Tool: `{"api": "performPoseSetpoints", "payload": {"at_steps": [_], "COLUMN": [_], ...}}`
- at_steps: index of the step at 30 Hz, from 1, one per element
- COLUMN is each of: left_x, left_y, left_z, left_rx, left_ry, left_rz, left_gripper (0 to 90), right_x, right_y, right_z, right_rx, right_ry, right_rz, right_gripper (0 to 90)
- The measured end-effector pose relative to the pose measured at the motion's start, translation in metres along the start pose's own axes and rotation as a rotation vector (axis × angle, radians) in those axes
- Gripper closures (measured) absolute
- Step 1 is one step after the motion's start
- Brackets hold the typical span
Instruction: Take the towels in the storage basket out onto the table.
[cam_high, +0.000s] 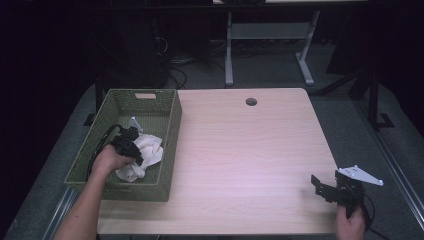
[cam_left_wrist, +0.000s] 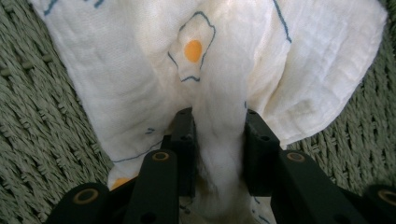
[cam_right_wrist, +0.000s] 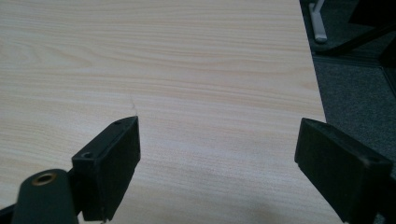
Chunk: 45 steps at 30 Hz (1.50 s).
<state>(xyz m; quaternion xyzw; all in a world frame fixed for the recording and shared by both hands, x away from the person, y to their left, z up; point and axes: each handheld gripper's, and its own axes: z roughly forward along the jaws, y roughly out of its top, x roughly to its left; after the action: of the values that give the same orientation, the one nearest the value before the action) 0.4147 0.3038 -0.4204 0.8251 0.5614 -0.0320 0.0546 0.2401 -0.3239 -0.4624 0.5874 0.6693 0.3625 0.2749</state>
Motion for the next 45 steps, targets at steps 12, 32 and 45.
{"api": "performPoseSetpoints", "payload": {"at_steps": [12, 32, 45], "left_x": [0.007, 0.031, 0.030], "left_y": [-0.006, -0.031, -0.032], "left_z": [-0.017, -0.078, -0.094], "left_rx": [-0.076, -0.328, -0.405], "left_ry": [-0.076, -0.226, -0.297], "left_rz": [-0.004, -0.100, -0.091], "left_gripper": [71.1, 71.0, 71.0], "right_x": [0.001, 0.000, -0.002], "right_y": [0.000, 0.001, 0.000], "right_z": [0.000, 0.001, 0.004], "right_rx": [-0.001, -0.013, -0.007], "right_ry": [-0.006, -0.011, -0.021], "right_rz": [0.000, 0.003, 0.005], "right_gripper": [13.9, 13.9, 13.9]}}
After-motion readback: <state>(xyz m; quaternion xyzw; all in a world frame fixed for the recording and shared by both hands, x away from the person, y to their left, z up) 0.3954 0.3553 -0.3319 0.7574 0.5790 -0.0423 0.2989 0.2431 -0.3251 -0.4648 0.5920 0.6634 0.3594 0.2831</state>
